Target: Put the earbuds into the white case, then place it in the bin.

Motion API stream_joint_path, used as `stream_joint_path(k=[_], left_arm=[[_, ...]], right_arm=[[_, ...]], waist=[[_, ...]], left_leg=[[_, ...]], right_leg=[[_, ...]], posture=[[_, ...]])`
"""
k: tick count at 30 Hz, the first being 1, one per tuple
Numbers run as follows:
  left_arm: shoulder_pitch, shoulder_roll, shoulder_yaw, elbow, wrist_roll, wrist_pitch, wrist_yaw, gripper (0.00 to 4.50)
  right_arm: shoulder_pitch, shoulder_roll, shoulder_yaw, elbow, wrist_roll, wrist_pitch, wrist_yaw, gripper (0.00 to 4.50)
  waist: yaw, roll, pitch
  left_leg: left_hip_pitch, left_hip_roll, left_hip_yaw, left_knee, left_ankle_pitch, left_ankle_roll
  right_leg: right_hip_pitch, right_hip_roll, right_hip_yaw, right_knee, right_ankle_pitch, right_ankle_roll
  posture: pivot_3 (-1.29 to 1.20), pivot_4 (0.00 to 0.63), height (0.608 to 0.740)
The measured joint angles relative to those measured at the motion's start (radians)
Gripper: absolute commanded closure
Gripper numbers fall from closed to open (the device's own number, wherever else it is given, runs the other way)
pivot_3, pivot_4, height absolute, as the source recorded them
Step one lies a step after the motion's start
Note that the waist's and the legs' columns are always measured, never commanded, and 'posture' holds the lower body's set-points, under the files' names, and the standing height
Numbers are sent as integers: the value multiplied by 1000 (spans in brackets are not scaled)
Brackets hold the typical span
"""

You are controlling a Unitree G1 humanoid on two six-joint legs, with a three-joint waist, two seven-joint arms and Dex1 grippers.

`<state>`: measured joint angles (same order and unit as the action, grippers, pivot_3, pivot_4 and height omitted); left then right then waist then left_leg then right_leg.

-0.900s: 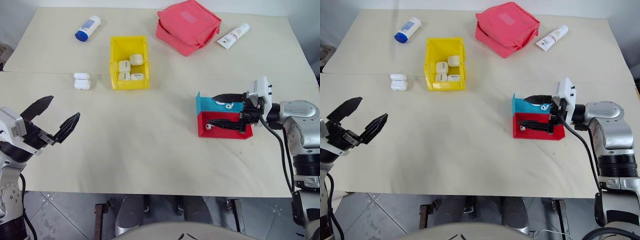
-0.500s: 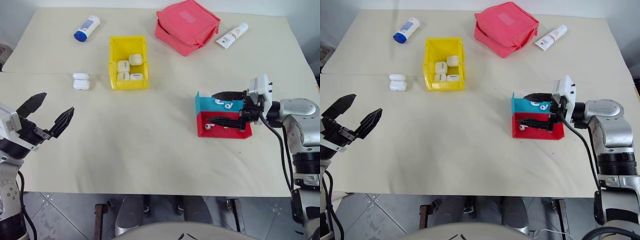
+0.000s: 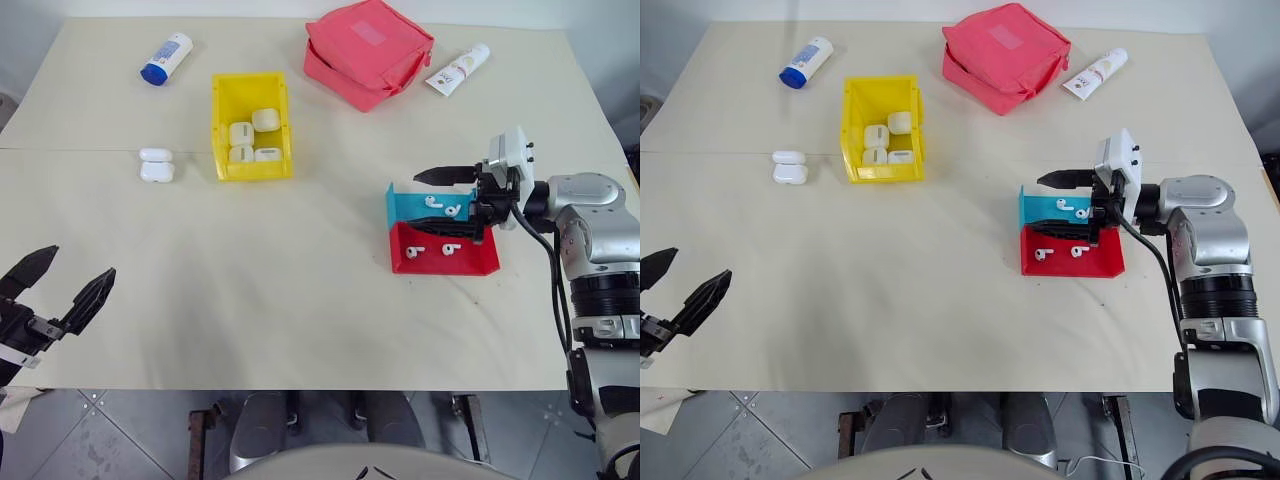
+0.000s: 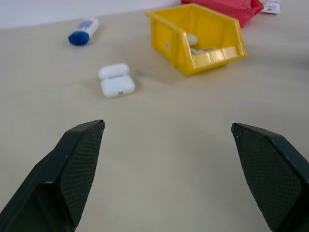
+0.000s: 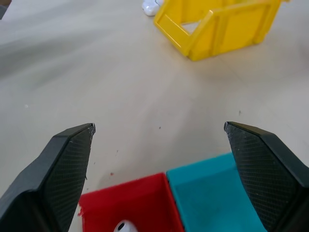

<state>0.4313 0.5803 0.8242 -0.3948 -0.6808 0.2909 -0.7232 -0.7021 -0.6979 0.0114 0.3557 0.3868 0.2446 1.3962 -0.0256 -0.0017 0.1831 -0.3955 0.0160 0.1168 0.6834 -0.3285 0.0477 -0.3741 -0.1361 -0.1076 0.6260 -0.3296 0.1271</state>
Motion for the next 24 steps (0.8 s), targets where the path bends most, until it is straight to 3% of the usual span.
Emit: stream_joint_path(k=[4,8,15,24], left_arm=[[-32,12,-9,12,20,-5,21,27],[-186,93,-55,55,62,65,133,27],[-559,241,-286,148,138,390,370,27],[-1015,283,-586,463,283,687,466,27]], right_arm=[[0,5,15,15,-7,-7,11,0],[-6,16,20,18,-9,-8,13,0],[3,19,21,-7,-9,-2,12,0],[49,-5,15,-62,-3,27,12,0]], waist=[[1,0,0],[0,0,0],[-2,0,0],[3,-1,0]], left_leg=[[0,0,0,0,0,0],[0,-1,0,0,0,0],[0,-2,-1,-1,0,0],[0,-2,1,-1,1,0]], right_leg=[[0,-3,0,0,0,0],[0,-3,-1,1,0,0],[-1,1,-3,2,0,0],[-1,3,-7,3,0,0]], posture=[[0,150,740],[0,150,740],[0,150,740],[0,150,740]])
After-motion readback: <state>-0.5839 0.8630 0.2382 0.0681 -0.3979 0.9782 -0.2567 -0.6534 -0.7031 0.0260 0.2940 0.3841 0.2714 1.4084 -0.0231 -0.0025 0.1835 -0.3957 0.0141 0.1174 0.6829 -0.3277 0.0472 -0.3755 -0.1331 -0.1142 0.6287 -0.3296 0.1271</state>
